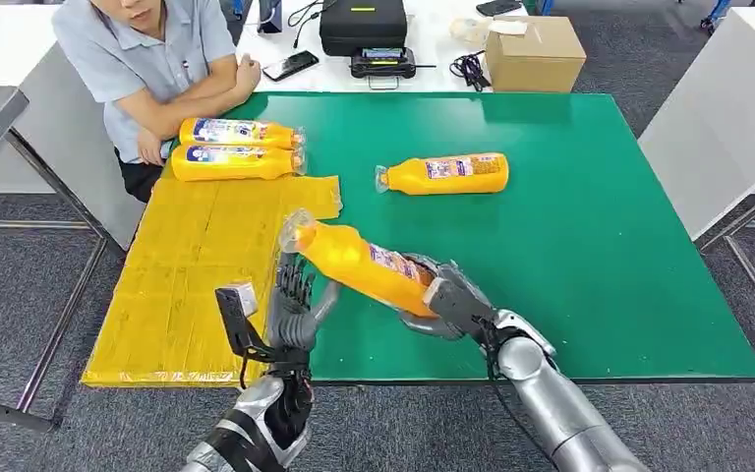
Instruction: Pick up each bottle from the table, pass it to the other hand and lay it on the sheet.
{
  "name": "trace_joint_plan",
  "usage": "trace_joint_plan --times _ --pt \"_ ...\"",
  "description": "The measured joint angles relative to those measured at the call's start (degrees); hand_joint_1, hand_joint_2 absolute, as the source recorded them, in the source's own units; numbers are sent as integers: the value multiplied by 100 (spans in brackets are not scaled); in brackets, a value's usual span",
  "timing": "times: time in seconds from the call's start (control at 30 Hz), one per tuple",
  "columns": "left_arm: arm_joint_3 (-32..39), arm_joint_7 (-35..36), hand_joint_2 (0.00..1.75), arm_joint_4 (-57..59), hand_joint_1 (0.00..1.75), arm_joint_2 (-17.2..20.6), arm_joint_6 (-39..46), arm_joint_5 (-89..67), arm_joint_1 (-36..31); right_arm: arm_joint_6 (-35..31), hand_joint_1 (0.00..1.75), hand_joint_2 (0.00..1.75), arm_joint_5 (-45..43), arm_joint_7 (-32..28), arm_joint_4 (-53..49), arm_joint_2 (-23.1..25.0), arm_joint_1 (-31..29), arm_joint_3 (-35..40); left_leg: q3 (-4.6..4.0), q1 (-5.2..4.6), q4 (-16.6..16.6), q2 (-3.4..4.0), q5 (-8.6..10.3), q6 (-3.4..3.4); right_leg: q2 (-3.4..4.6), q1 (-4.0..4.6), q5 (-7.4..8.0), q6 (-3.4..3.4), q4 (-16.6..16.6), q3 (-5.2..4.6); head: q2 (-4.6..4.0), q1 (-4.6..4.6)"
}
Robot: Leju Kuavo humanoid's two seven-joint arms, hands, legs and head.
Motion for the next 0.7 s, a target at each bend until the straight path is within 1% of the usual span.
trace_joint_plan --times 0.07,0.2,0.43,0.7 --pt "4 -108 175 -7 0 -2 65 -175 -3 11 175 175 -31 0 0 2 -21 57 -1 0 0 0 0 0 0 0 0 0 1 0 0 0" --pt "11 -103 175 -96 0 -2 70 -250 -3 92 175 175 -42 0 7 15 -64 179 -4 -1 0 0 0 0 0 -1 0 0 0 -2 0 0" --pt "83 168 175 -171 0 -17 -328 -46 14 63 175 175 -107 17 59 83 -187 343 -3 0 0 0 0 0 0 0 0 0 0 -3 0 0" --pt "83 253 175 -295 0 -17 -323 -53 81 0 175 175 -123 20 74 66 -180 361 -5 -1 0 1 0 0 0 -1 0 0 0 -7 0 0"
